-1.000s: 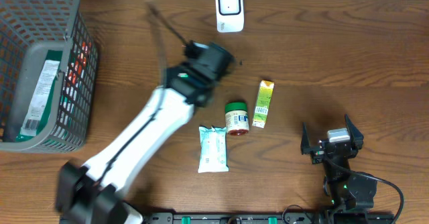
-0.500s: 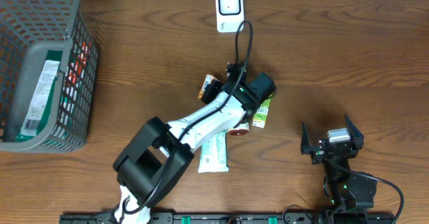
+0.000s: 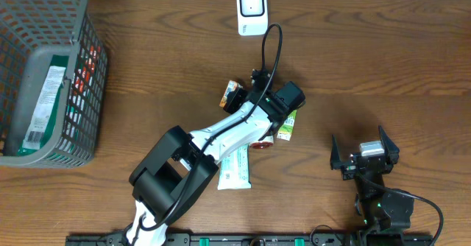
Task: Scan the item barcode
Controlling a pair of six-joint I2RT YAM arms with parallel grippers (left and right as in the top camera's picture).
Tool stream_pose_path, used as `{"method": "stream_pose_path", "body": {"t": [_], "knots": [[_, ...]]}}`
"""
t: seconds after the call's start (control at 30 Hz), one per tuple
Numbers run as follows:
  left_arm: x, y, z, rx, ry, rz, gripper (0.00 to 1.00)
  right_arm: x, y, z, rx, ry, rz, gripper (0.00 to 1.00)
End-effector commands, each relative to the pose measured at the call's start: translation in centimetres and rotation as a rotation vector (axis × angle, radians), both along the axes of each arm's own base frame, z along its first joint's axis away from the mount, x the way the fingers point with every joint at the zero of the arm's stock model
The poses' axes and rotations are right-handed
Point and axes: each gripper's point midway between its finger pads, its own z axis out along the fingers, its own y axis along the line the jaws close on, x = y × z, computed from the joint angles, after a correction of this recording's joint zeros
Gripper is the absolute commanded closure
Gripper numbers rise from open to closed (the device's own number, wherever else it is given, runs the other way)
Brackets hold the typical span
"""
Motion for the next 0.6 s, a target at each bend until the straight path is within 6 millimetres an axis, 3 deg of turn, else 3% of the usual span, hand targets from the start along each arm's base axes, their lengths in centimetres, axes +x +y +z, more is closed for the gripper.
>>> {"method": "stream_pose_path", "body": {"t": [0.0,0.27,0.47,0.57], "knots": [[0.2,0.2,-1.3,0.028,0.004,0.012,0.92,0.0,0.0,-0.1,0.014,0.002,-0.001,0.01],[0.4,0.3,-2.9,0.043,0.018,0.017,0.92,0.0,0.0,-0.1,0.014,0.003,-0.001,0.01],[0.4,0.3,-2.9,0.043,0.018,0.016,0.65,0.0,0.0,-0.1,0.014,0.003,-0.001,0.01],[0.4,0.3,-2.9,0.042,0.018,0.016,0.62,0.0,0.0,-0.1,0.014,0.002,-0.001,0.01]]}}
